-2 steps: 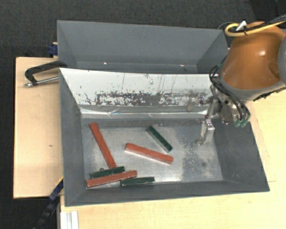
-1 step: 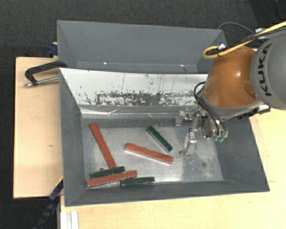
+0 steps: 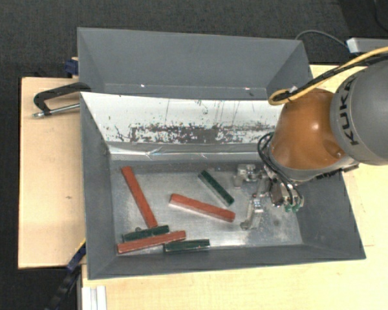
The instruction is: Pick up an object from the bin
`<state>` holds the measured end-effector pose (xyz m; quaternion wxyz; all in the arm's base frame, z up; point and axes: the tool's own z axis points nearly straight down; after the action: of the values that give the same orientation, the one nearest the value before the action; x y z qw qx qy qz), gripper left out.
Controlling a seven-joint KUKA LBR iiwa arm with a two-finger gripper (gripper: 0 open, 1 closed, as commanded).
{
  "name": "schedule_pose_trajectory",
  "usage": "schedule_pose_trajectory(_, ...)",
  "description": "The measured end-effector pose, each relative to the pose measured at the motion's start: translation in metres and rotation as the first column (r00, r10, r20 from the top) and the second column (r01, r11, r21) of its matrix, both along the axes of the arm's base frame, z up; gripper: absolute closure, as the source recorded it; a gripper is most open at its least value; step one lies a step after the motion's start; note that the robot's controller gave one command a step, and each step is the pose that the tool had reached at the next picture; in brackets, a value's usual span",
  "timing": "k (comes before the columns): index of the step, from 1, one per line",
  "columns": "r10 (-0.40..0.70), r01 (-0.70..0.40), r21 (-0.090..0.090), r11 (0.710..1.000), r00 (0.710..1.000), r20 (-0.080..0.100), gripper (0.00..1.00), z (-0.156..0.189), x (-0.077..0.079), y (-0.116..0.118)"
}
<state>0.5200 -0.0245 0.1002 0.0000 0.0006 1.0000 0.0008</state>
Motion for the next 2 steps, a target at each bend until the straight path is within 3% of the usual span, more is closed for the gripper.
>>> schedule_pose_trajectory(1,0.155,-0.155,-0.001,0.988,0.988,-0.001,0.0,-0.022,-0.002,0.025)
schedule_pose_trajectory(2,0.026,-0.026,0.0,1.0,1.0,0.0,1.0,-0.019,-0.017,0.087)
